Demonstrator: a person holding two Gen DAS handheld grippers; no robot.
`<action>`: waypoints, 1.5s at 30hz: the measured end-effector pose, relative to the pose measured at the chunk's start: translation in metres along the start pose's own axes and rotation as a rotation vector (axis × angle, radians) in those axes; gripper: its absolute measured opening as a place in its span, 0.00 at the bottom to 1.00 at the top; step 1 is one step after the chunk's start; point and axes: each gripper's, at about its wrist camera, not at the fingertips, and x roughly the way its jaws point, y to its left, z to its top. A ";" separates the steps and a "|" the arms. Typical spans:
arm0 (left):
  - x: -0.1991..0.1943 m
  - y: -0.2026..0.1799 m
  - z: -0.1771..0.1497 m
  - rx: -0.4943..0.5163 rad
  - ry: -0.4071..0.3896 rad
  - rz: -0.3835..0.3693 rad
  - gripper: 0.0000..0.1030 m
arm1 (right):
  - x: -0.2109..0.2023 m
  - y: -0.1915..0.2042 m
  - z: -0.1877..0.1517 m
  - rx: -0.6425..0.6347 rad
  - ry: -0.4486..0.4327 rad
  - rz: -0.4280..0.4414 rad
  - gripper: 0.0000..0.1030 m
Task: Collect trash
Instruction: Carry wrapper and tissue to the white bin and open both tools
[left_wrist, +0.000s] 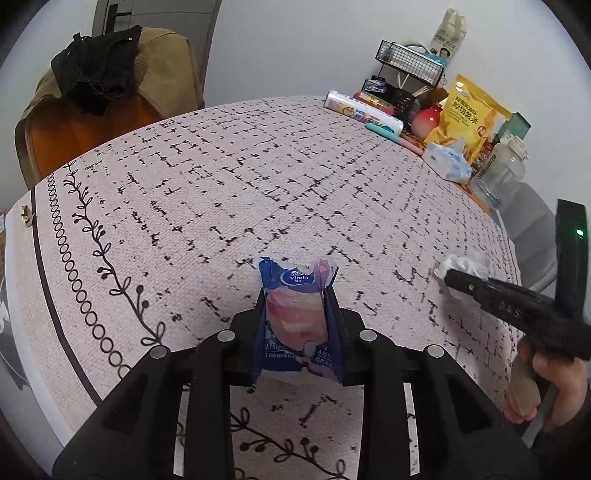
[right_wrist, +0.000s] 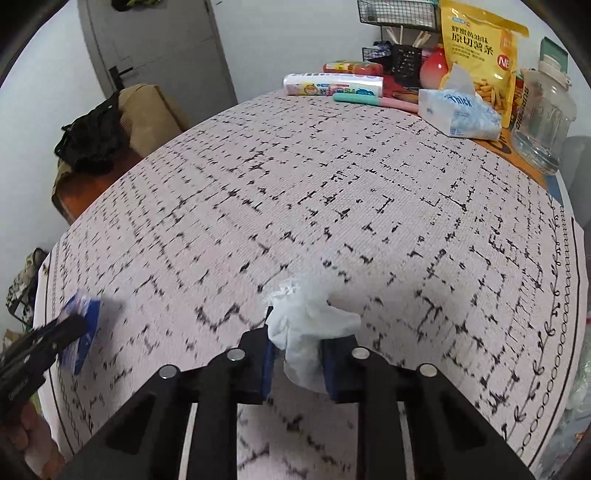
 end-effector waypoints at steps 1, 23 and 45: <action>-0.001 -0.002 0.000 0.002 -0.002 -0.003 0.27 | -0.005 -0.001 -0.002 0.007 -0.004 0.011 0.18; -0.024 -0.127 -0.027 0.153 -0.013 -0.175 0.27 | -0.162 -0.091 -0.093 0.217 -0.238 -0.018 0.17; 0.006 -0.310 -0.101 0.443 0.138 -0.352 0.27 | -0.207 -0.251 -0.228 0.554 -0.231 -0.234 0.18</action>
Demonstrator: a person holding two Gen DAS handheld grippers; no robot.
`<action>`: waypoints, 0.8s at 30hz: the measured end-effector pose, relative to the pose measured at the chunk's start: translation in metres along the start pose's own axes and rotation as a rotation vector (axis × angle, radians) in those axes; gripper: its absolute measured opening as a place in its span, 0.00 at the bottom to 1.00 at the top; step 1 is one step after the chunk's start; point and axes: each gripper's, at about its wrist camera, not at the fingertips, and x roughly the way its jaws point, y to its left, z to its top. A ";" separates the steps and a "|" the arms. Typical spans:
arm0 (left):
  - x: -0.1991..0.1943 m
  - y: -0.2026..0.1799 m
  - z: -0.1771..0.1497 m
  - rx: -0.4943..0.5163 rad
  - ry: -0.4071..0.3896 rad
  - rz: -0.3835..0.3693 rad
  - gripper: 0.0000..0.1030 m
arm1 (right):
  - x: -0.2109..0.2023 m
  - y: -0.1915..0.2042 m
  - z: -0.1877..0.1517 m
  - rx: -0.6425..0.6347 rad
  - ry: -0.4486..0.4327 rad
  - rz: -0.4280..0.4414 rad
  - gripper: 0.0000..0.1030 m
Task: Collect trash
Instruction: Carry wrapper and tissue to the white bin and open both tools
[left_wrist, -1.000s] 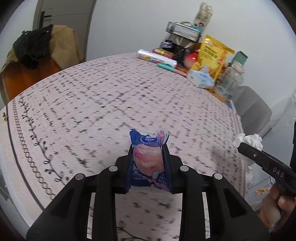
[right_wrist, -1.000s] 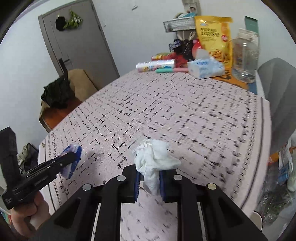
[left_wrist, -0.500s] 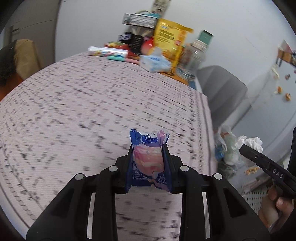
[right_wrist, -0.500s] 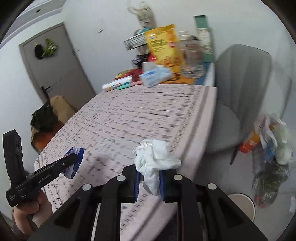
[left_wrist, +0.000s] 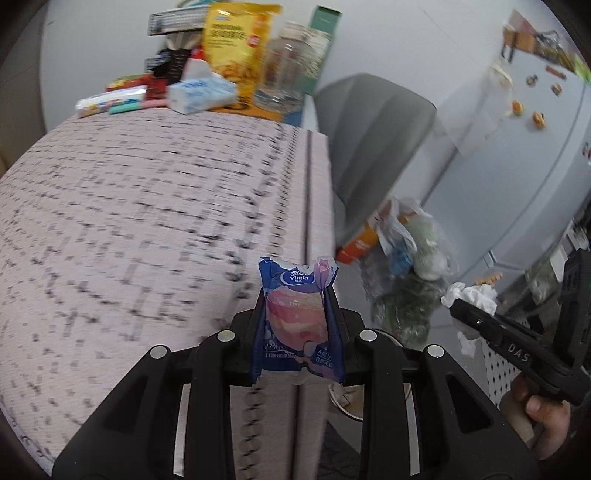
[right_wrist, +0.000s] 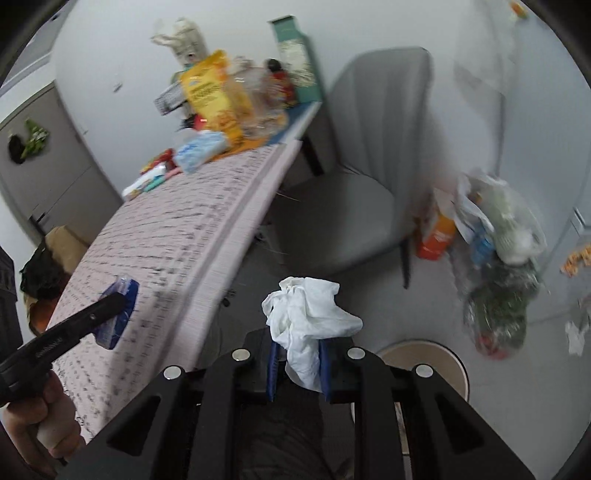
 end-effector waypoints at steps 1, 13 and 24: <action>0.006 -0.007 0.000 0.009 0.012 -0.006 0.27 | 0.001 -0.008 -0.002 0.012 0.004 -0.006 0.18; 0.075 -0.065 -0.020 0.086 0.149 -0.029 0.27 | 0.033 -0.093 -0.036 0.143 0.080 -0.055 0.19; 0.125 -0.082 -0.035 0.110 0.239 -0.002 0.27 | 0.077 -0.137 -0.059 0.214 0.159 -0.057 0.19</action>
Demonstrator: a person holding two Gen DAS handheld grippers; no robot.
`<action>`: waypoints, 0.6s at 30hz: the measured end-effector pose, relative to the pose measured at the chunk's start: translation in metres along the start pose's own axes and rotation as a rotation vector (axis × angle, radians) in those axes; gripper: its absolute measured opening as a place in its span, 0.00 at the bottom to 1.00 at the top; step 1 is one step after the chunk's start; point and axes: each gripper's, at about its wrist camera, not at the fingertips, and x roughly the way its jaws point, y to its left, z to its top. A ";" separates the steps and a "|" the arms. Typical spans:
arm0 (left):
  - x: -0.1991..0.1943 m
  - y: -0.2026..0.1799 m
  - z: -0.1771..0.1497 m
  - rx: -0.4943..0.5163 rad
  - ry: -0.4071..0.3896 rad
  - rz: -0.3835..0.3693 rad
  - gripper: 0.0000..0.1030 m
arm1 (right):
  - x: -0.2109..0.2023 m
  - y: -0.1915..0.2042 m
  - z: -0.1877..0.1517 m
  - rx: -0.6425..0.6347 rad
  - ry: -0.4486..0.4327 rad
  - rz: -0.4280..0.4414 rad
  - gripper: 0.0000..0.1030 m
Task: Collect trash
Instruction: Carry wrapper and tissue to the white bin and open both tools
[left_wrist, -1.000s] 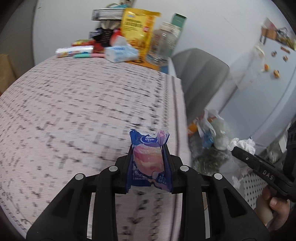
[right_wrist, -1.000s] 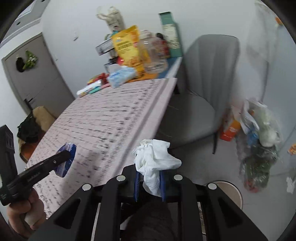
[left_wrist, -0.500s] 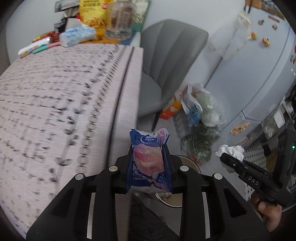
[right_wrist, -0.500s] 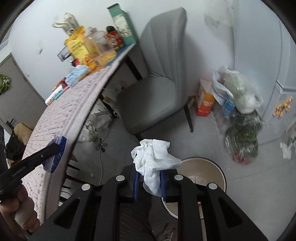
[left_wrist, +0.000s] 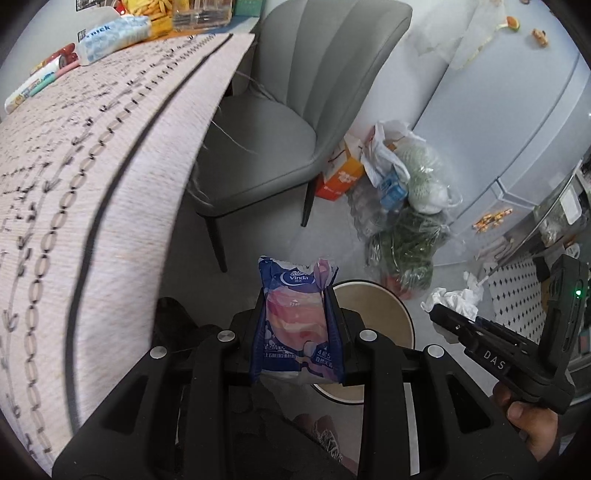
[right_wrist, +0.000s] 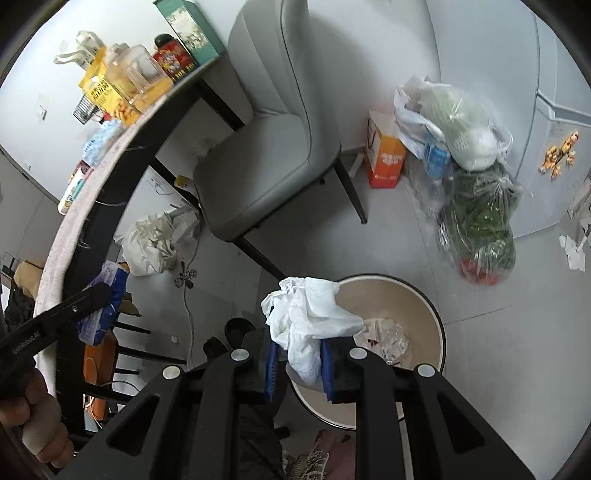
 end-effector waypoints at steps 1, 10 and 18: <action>0.003 0.000 0.001 -0.003 0.004 -0.001 0.27 | 0.004 -0.002 0.000 0.002 0.005 0.001 0.19; 0.009 -0.006 0.004 0.009 0.015 -0.015 0.27 | 0.021 -0.012 0.008 0.031 0.018 0.023 0.54; 0.014 -0.023 0.001 0.048 0.038 -0.057 0.27 | -0.006 -0.030 0.006 0.087 -0.030 -0.002 0.59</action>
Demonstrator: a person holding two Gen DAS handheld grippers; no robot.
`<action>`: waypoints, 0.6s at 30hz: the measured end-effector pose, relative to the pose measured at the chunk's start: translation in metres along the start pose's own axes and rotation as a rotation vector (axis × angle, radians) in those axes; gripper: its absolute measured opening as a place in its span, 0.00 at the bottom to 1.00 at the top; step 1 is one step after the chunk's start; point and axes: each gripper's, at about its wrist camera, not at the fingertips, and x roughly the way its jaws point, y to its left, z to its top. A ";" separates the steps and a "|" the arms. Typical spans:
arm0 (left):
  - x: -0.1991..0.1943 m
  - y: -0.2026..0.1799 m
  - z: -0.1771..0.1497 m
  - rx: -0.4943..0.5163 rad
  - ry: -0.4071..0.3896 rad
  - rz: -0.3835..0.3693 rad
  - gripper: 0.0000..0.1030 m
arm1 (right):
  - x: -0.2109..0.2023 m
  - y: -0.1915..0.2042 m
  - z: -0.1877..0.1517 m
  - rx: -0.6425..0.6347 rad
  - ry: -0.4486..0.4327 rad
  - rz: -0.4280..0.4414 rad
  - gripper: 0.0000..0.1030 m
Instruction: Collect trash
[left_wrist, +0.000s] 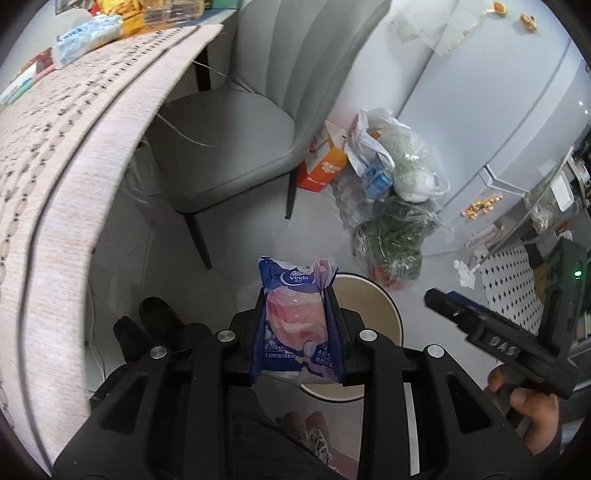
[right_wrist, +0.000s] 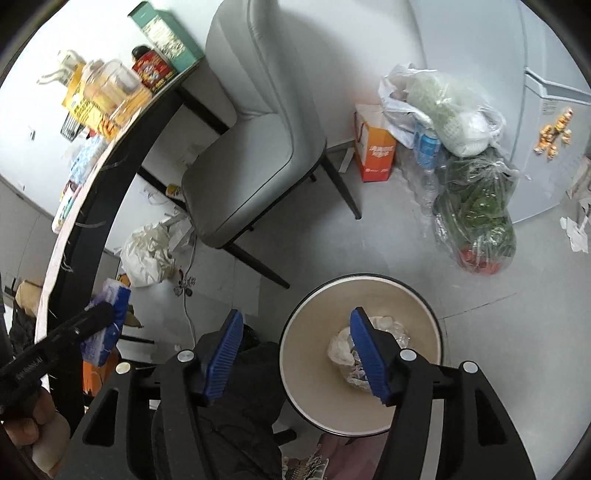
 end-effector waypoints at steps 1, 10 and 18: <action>0.003 -0.004 -0.001 0.007 0.008 -0.008 0.27 | -0.006 -0.004 -0.001 0.008 -0.012 -0.006 0.60; 0.039 -0.059 -0.001 0.059 0.119 -0.165 0.32 | -0.042 -0.053 -0.005 0.082 -0.050 -0.074 0.63; 0.025 -0.066 0.000 0.040 0.094 -0.280 0.87 | -0.068 -0.073 -0.001 0.119 -0.099 -0.100 0.65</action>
